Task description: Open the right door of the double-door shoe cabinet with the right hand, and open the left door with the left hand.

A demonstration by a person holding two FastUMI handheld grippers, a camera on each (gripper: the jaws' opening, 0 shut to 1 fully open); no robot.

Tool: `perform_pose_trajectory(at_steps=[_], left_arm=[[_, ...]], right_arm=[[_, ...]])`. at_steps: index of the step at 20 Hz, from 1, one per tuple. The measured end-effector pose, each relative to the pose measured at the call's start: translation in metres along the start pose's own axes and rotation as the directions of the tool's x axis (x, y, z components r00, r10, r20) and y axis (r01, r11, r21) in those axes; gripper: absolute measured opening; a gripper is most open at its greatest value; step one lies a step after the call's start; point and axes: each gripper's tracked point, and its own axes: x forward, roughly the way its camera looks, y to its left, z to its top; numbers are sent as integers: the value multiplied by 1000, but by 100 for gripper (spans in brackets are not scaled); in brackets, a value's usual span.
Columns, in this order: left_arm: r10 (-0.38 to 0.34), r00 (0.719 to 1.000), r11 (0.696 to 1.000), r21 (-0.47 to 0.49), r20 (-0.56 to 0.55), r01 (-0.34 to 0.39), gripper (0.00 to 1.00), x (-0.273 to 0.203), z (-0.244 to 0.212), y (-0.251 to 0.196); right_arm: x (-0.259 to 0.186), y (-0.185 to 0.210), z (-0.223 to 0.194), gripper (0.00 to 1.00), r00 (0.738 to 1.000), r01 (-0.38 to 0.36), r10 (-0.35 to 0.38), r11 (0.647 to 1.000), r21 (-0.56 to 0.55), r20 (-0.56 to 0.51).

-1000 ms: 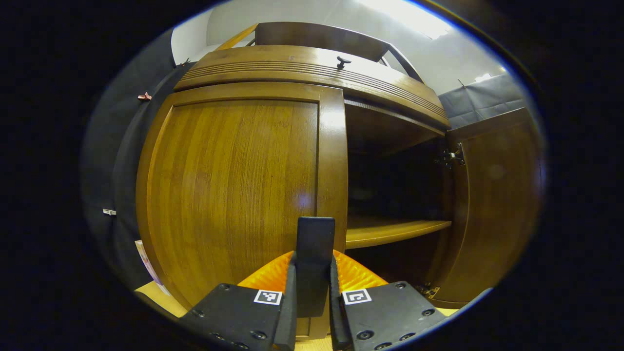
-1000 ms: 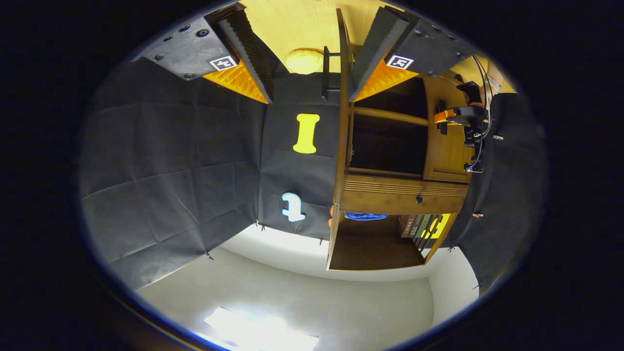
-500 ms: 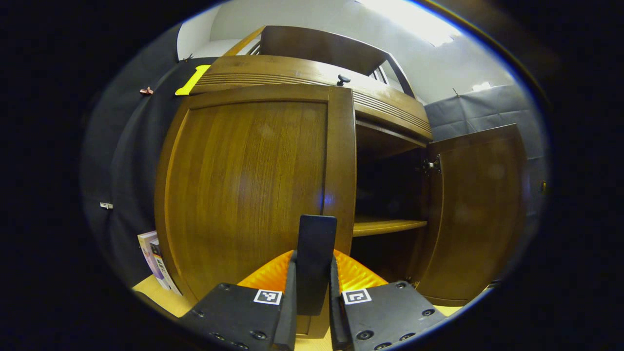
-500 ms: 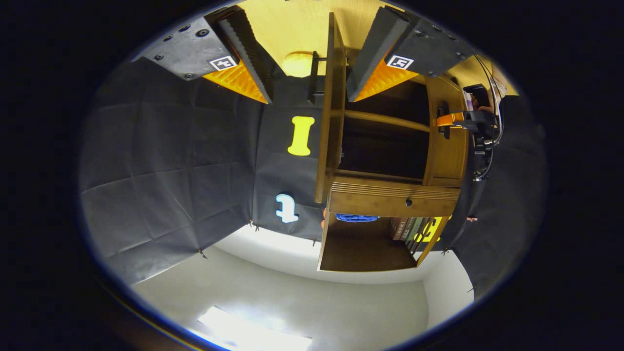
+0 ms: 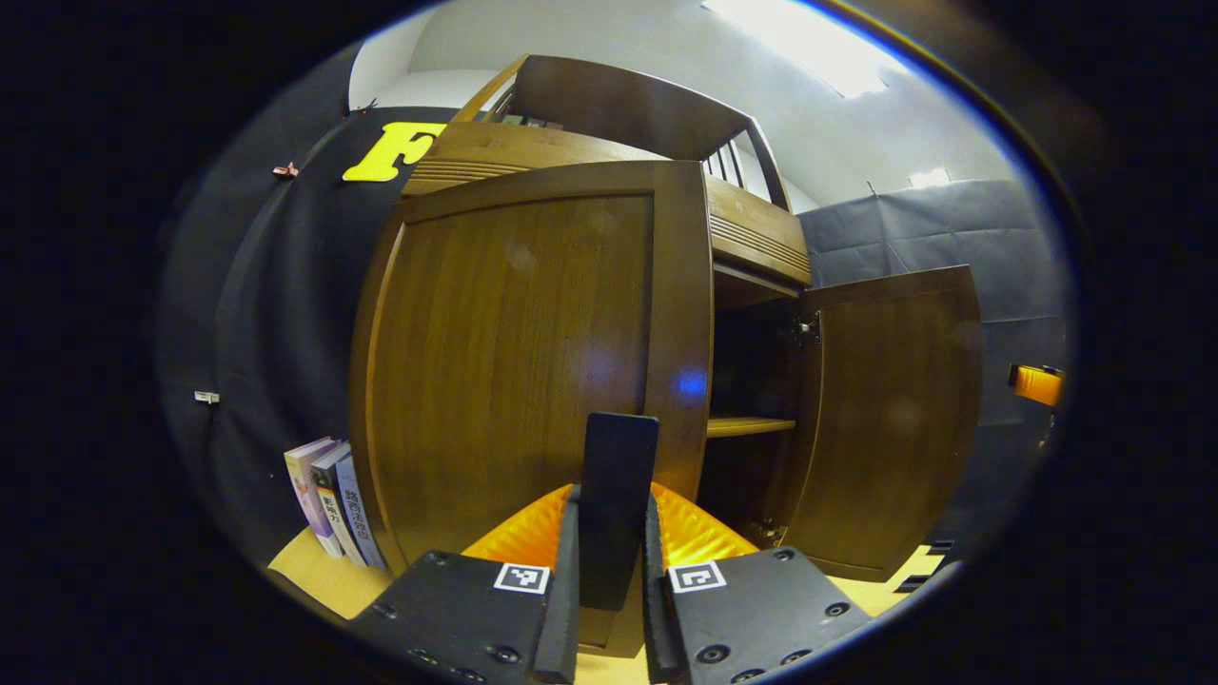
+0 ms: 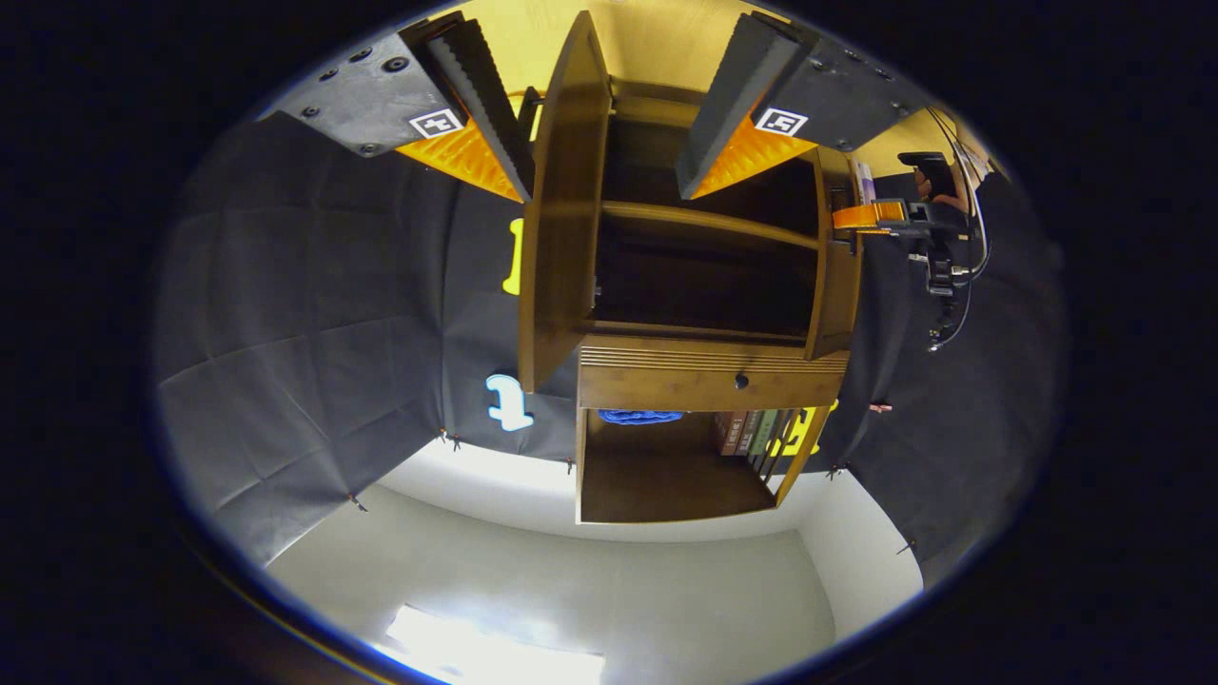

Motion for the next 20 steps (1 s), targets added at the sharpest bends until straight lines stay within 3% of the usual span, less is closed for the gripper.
perform_pose_trajectory(at_steps=[20], left_arm=[[85,996,995,53,-19,-83,31,-80,9,44]], right_arm=[[34,64,-31,95,985,-157,162,984,81,-64]])
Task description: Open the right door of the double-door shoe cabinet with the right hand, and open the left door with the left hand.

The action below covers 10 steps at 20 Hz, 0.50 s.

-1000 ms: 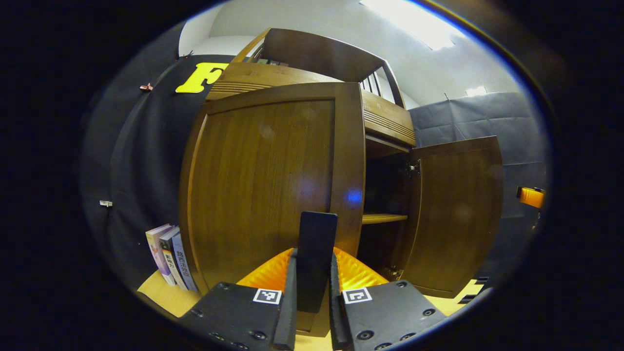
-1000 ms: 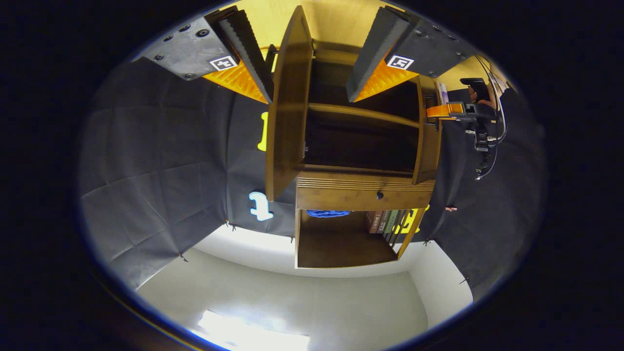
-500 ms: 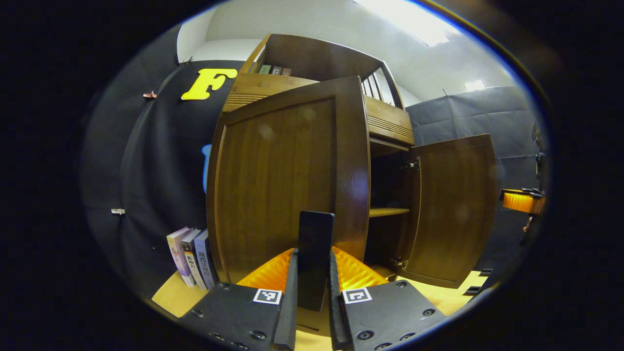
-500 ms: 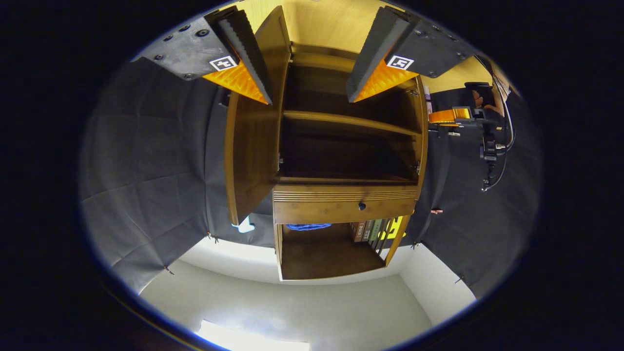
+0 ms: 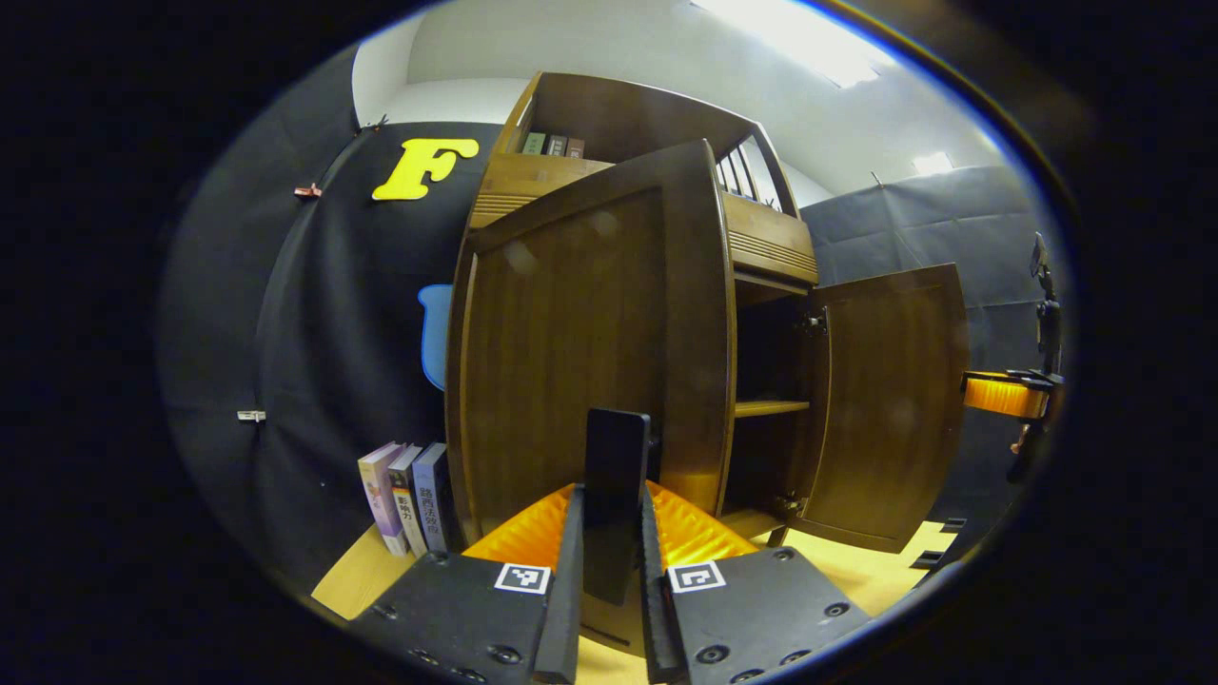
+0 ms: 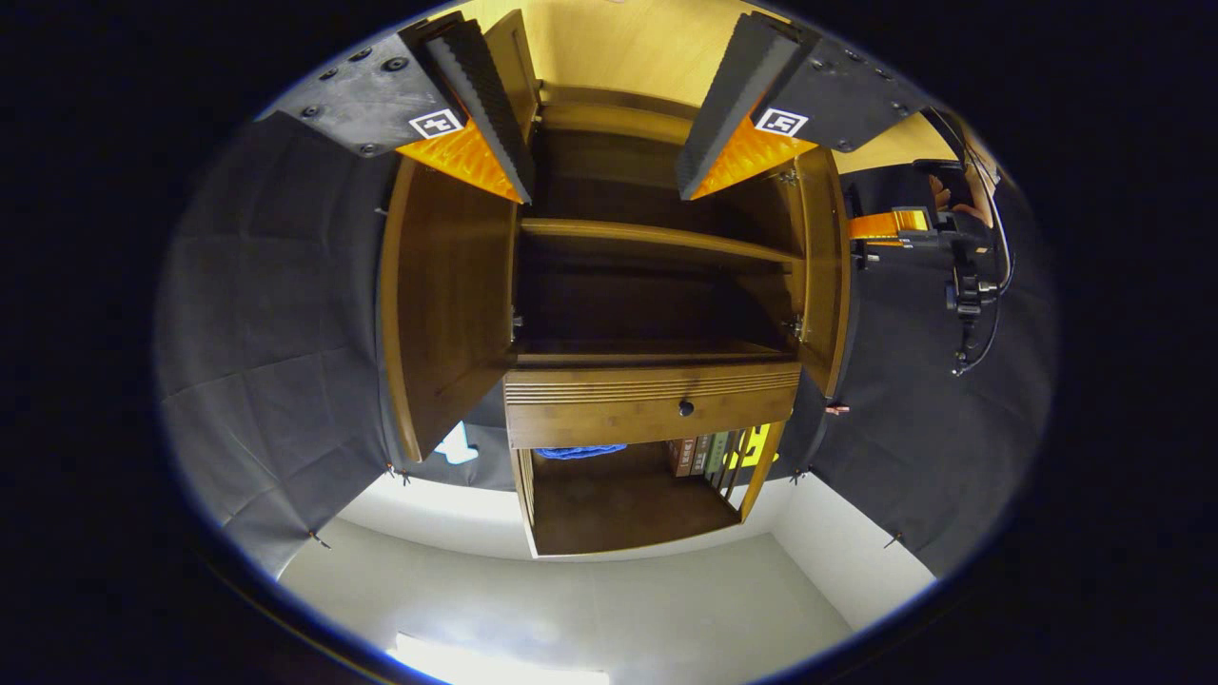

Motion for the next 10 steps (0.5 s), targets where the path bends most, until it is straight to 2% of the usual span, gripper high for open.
perform_pose_trajectory(at_steps=[10], left_arm=[[95,995,995,18,13,-95,26,-35,7,41]], right_arm=[[11,37,-3,95,998,-65,65,998,12,2]])
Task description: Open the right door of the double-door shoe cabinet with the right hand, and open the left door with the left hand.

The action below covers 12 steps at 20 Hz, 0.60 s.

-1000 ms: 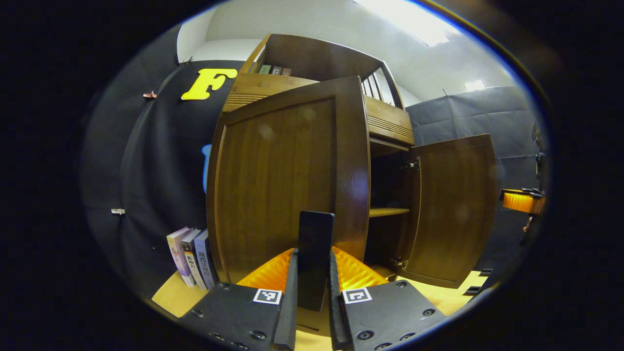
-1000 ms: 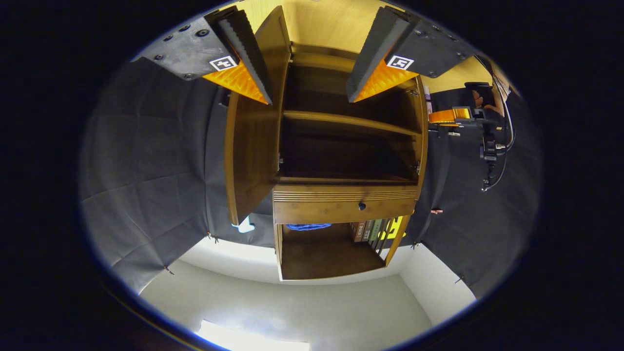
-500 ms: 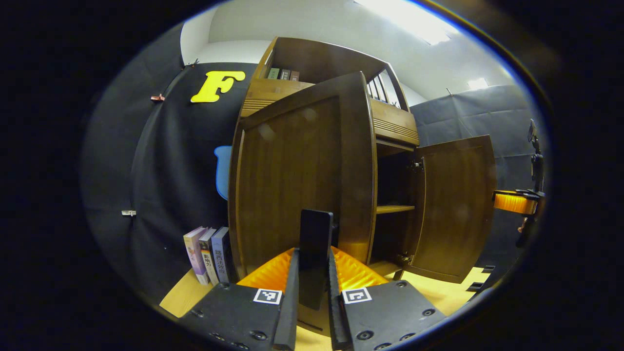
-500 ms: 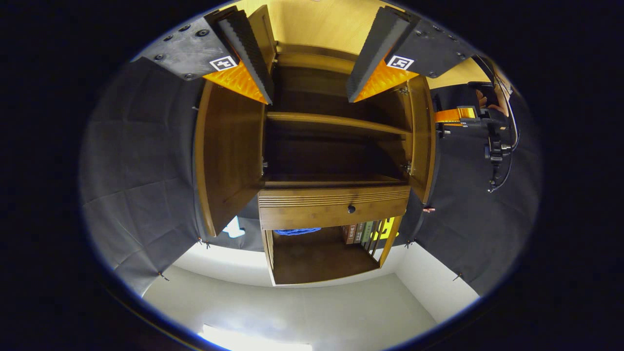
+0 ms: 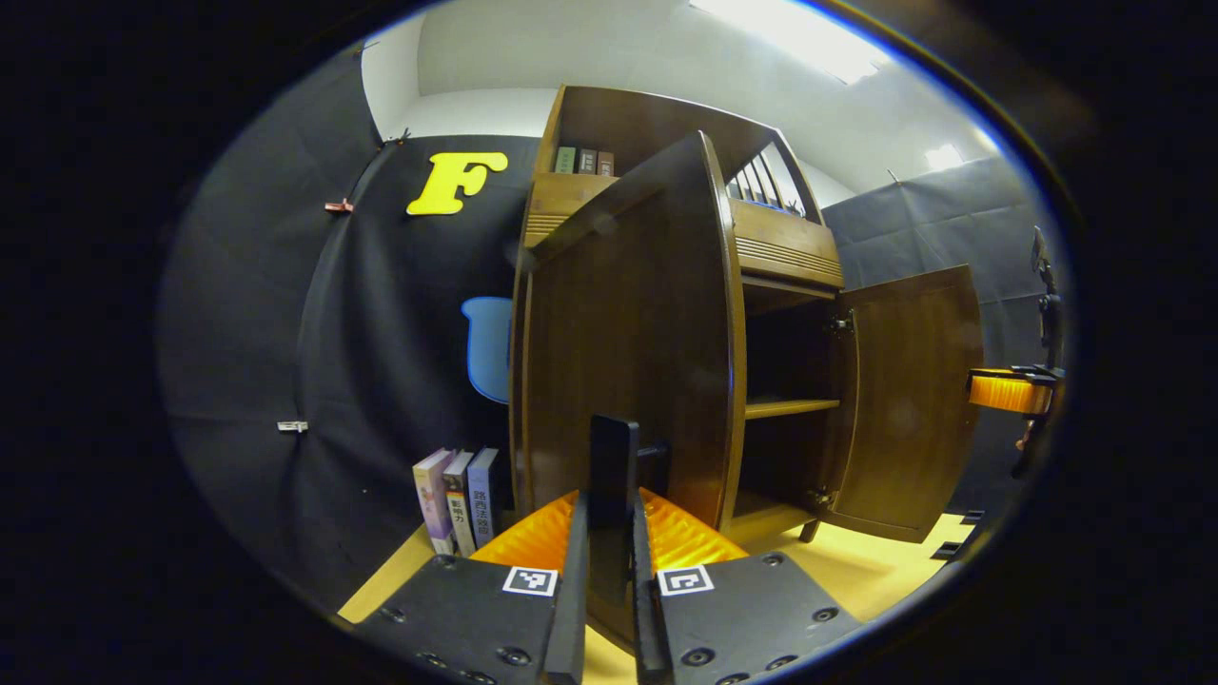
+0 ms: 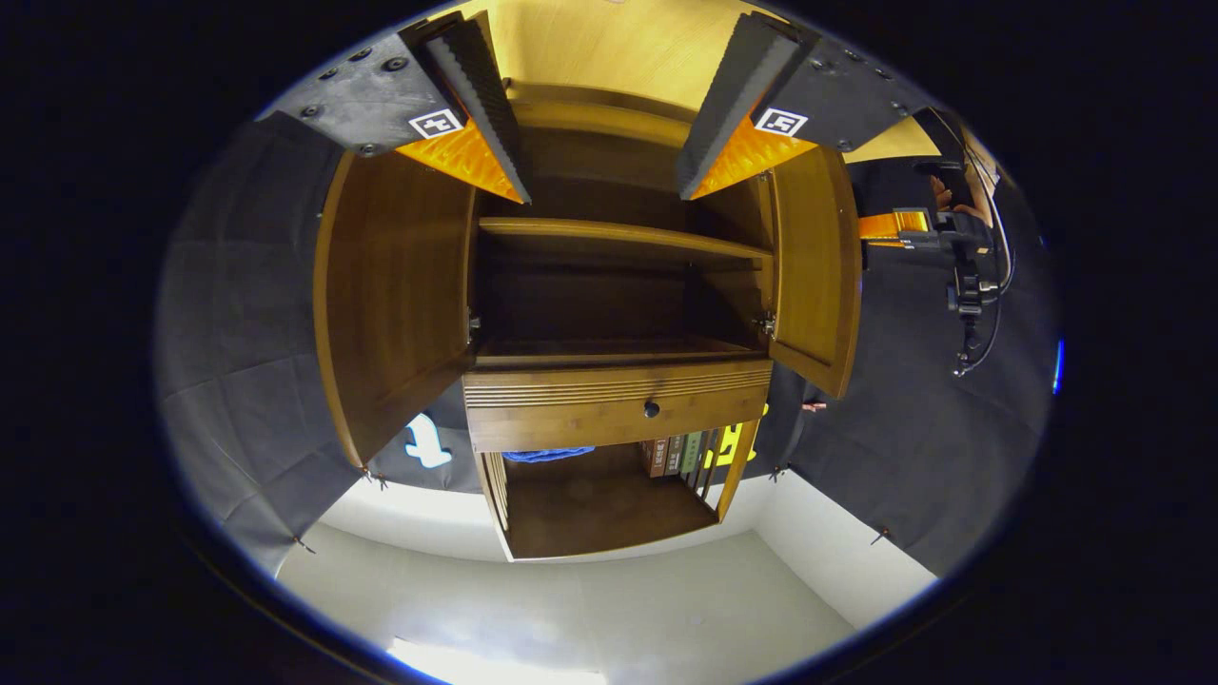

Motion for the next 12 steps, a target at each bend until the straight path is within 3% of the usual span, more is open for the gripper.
perform_pose_trajectory(at_steps=[7,11,12], left_arm=[[69,998,998,12,-4,-69,21,-14,1,24],[159,987,987,17,16,-159,23,-28,8,47],[189,982,982,28,22,-189,19,-32,10,53]], right_arm=[[6,16,-4,95,999,-29,29,1000,-9,-13],[7,21,-3,95,999,-39,39,999,-6,-11],[7,23,-2,95,999,-44,44,999,-4,-11]])
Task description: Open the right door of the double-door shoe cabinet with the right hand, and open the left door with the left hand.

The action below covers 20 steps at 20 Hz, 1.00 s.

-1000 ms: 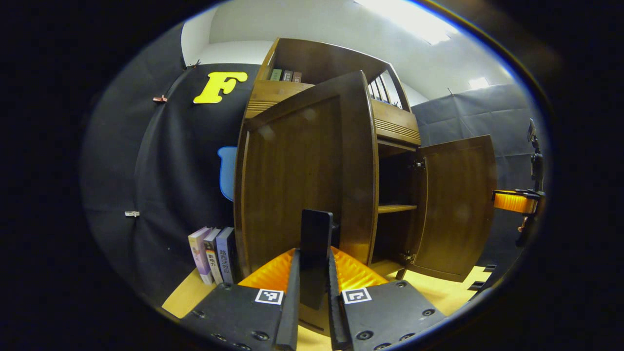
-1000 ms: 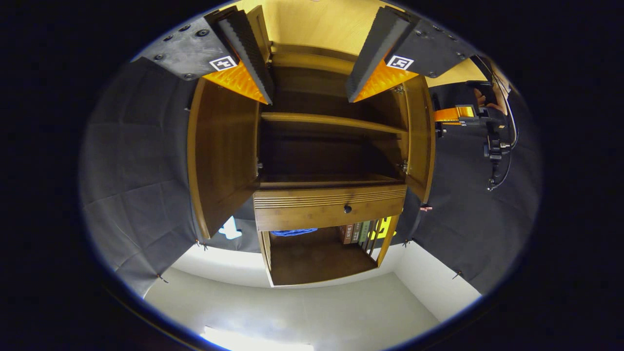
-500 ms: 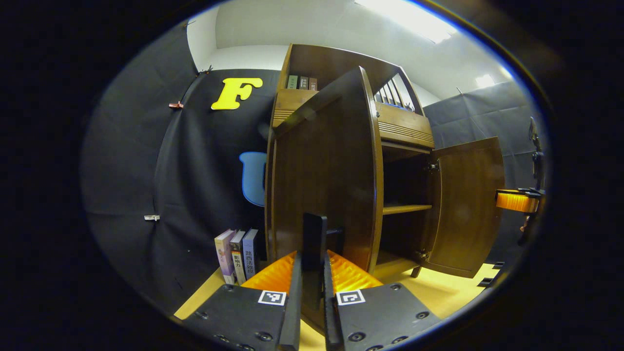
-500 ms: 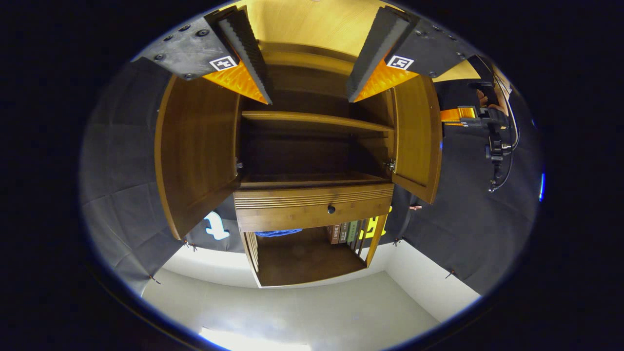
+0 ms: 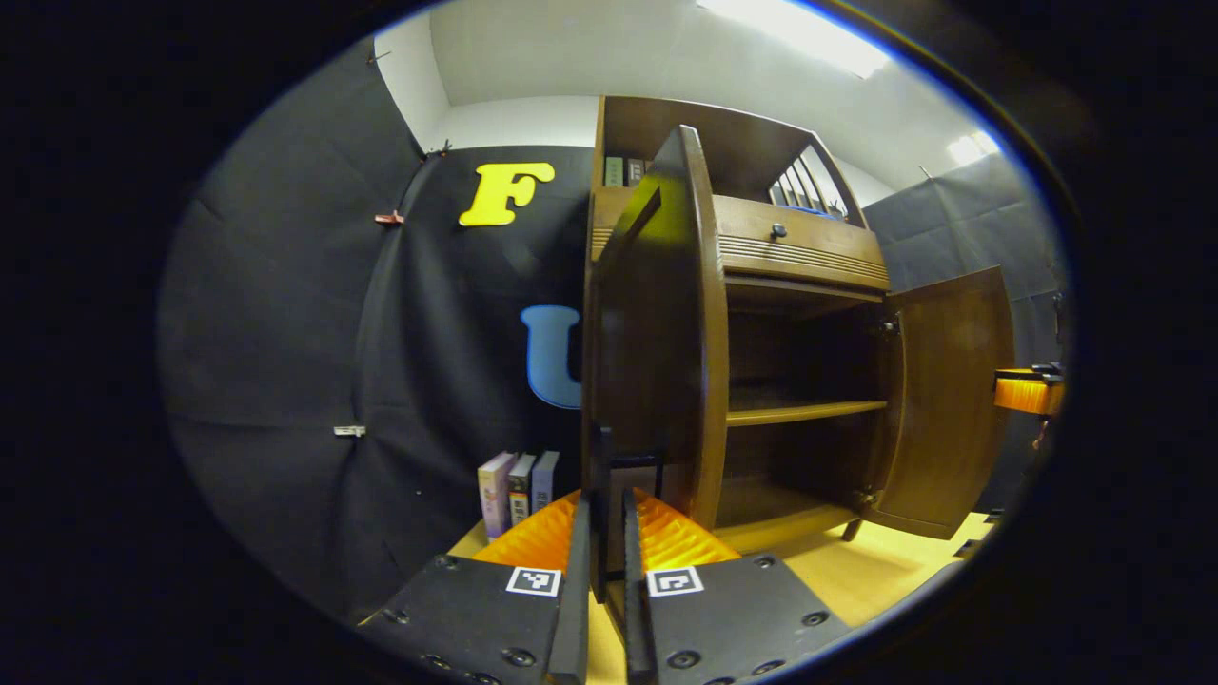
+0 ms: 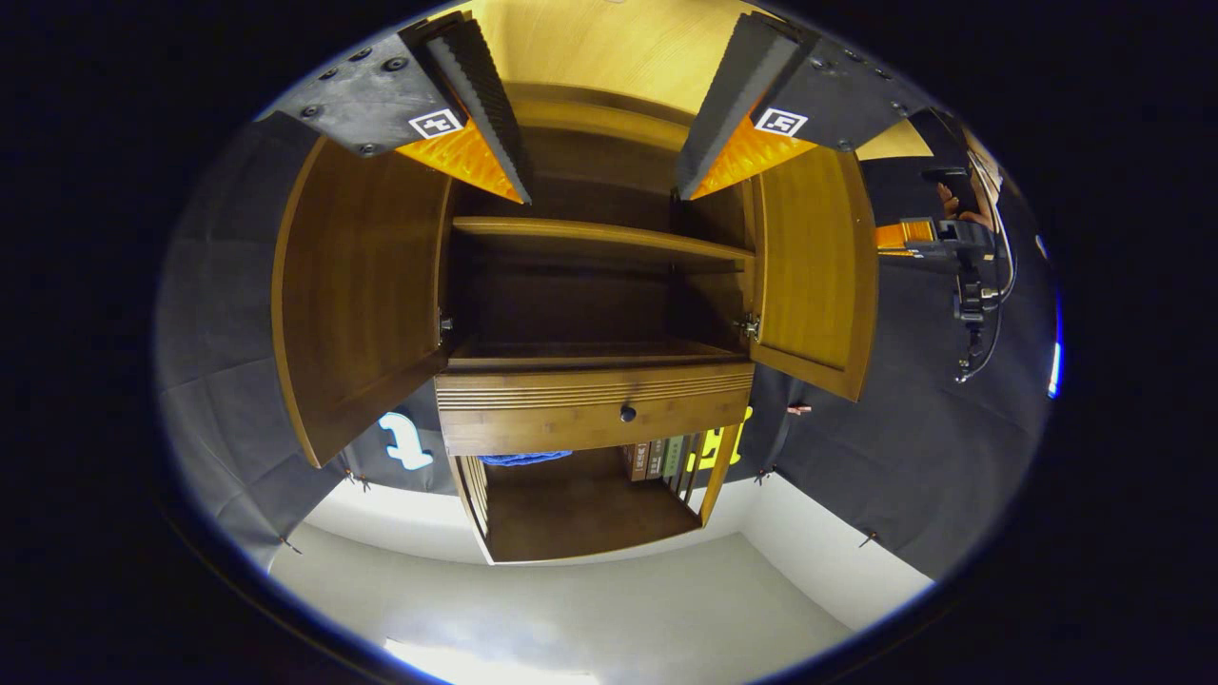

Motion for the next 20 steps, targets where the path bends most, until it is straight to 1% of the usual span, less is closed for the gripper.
perform_pose_trajectory(at_steps=[2,3,6,9,11,13,14,16,17,18,20], left_arm=[[46,999,999,23,8,-46,16,-9,5,12],[48,999,998,27,10,-48,16,-14,6,12],[10,1000,1000,10,2,-10,16,-32,14,-1],[2,999,1000,0,34,-2,16,-49,36,-8],[-37,998,999,-14,49,38,16,-57,52,-24],[-111,992,993,-21,67,113,16,-58,72,-51],[-144,987,989,-18,65,145,23,-57,77,-64],[-207,976,978,-14,66,208,41,-53,87,-94],[-234,970,972,-12,61,235,51,-51,88,-109],[-259,964,965,-14,56,260,60,-49,90,-123],[-279,960,959,-30,32,280,78,-46,87,-140]], right_arm=[[0,3,0,95,1000,-8,8,1000,-1,-2],[1,3,0,95,1000,-10,10,1000,-4,-3],[1,6,-2,95,1000,-13,12,1000,-12,-11],[-5,3,4,95,1000,9,-9,1000,-25,-2],[-9,2,10,95,1000,29,-29,999,-23,8],[-12,3,17,95,999,39,-39,999,-10,1],[-12,4,21,95,999,39,-39,999,-1,-2],[-15,7,32,95,999,39,-39,999,20,6],[-15,9,36,99,999,41,-42,999,24,10],[-17,10,39,97,999,47,-47,999,24,13],[-16,13,44,96,998,56,-56,998,9,12]])
